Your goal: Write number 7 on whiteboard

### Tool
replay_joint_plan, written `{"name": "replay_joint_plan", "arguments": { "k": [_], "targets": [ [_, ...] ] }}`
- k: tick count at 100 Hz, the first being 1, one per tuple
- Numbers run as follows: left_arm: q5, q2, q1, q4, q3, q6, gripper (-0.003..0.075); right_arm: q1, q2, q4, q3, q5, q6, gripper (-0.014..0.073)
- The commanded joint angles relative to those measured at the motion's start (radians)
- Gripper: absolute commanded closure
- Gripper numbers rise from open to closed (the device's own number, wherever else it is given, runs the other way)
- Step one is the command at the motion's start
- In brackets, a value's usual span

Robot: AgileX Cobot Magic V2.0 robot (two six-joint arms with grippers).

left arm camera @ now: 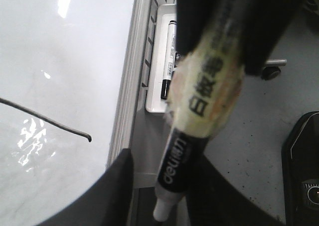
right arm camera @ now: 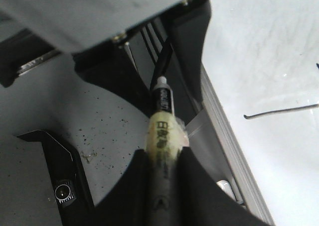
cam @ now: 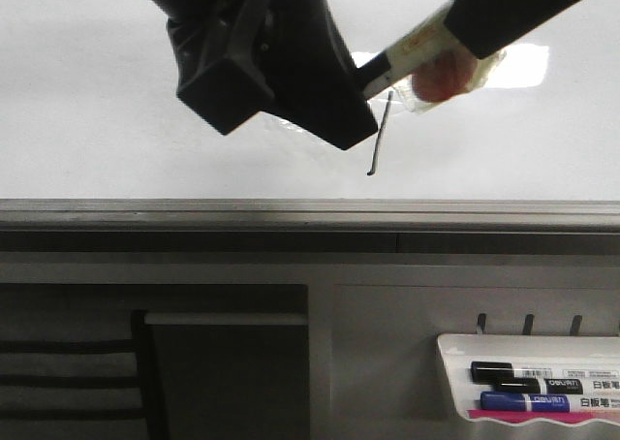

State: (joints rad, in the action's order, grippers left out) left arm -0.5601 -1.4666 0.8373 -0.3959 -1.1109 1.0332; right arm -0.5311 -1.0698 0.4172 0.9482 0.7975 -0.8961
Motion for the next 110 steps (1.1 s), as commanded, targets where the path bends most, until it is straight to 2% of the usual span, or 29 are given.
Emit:
{"name": "replay_joint_plan", "arguments": {
  "k": [1, 23, 29, 36, 44, 57, 69, 80, 96, 110],
  "targets": [
    [0.052, 0.031, 0.008, -0.029, -0.034, 0.001, 0.0603, 0.0, 0.016, 0.02, 0.035, -0.04, -0.011, 0.065],
    [0.052, 0.031, 0.008, -0.029, -0.034, 0.001, 0.0738, 0.0, 0.016, 0.02, 0.035, -0.04, -0.011, 0.0648],
    [0.052, 0.031, 0.008, -0.029, -0.034, 0.001, 0.0741, 0.0, 0.016, 0.02, 0.035, -0.044, -0.011, 0.0631],
    [0.052, 0.031, 0.008, -0.029, -0.034, 0.001, 0.0741, 0.002, 0.016, 0.018, 0.035, -0.044, -0.011, 0.0571],
    [0.053, 0.031, 0.006, -0.029, -0.034, -0.005, 0.0741, 0.002, 0.016, -0.008, 0.035, -0.044, -0.011, 0.0453],
    [0.049, 0.034, -0.015, -0.022, -0.034, -0.09, 0.0741, 0.002, 0.028, -0.01, 0.035, -0.042, -0.011, 0.0305],
    [0.02, 0.044, -0.085, -0.016, -0.034, -0.168, 0.0741, 0.028, 0.065, -0.019, 0.035, -0.032, 0.004, 0.0279],
    [-0.036, 0.071, -0.167, 0.007, -0.034, -0.268, 0.0741, 0.091, 0.115, -0.059, 0.035, -0.03, 0.092, 0.0279],
    [-0.126, 0.142, -0.32, 0.087, -0.034, -0.467, 0.0741, 0.184, 0.181, -0.067, 0.035, 0.0, 0.122, 0.0279],
    [-0.25, 0.204, -0.471, 0.215, -0.03, -0.67, 0.0741, 0.218, 0.197, -0.067, 0.035, 0.03, 0.122, 0.0279]
  ]
}}
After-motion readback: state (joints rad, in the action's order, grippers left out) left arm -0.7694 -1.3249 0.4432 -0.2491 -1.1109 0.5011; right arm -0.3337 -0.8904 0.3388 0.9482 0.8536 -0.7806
